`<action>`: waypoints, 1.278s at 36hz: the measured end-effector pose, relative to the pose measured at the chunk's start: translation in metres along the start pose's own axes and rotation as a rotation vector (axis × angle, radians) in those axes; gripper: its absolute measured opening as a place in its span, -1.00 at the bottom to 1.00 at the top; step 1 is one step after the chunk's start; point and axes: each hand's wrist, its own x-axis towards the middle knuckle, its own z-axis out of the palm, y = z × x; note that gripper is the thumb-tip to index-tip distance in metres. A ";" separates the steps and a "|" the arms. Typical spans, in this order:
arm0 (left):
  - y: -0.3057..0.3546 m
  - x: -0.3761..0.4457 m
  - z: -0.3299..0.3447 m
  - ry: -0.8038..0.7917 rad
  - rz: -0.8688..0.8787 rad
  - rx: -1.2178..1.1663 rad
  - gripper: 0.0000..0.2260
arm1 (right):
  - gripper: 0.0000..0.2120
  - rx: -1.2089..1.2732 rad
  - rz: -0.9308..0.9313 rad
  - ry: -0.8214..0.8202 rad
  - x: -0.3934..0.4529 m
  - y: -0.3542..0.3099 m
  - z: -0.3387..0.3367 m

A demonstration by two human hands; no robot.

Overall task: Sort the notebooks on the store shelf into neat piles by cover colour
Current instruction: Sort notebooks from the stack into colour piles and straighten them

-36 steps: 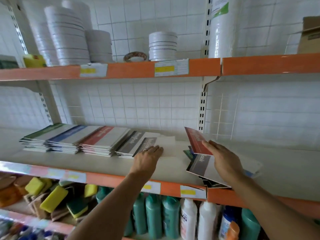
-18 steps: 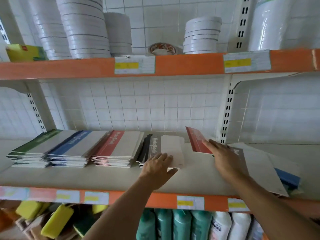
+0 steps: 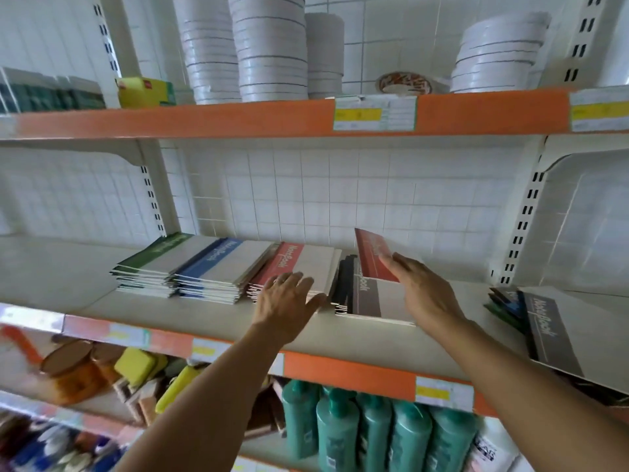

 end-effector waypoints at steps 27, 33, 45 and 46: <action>-0.146 0.011 0.005 0.056 -0.074 -0.050 -0.70 | -0.44 -0.012 -0.162 -0.269 0.089 -0.150 0.091; -0.139 0.012 0.003 0.051 -0.051 -0.082 -0.67 | -0.35 -0.057 -0.166 -0.262 0.083 -0.144 0.091; -0.071 0.019 -0.003 0.053 0.036 -0.110 -0.70 | -0.28 -0.107 0.062 -0.139 0.023 -0.048 0.047; -0.060 0.020 -0.003 0.060 0.047 -0.116 -0.69 | -0.30 -0.111 0.085 -0.137 0.014 -0.035 0.043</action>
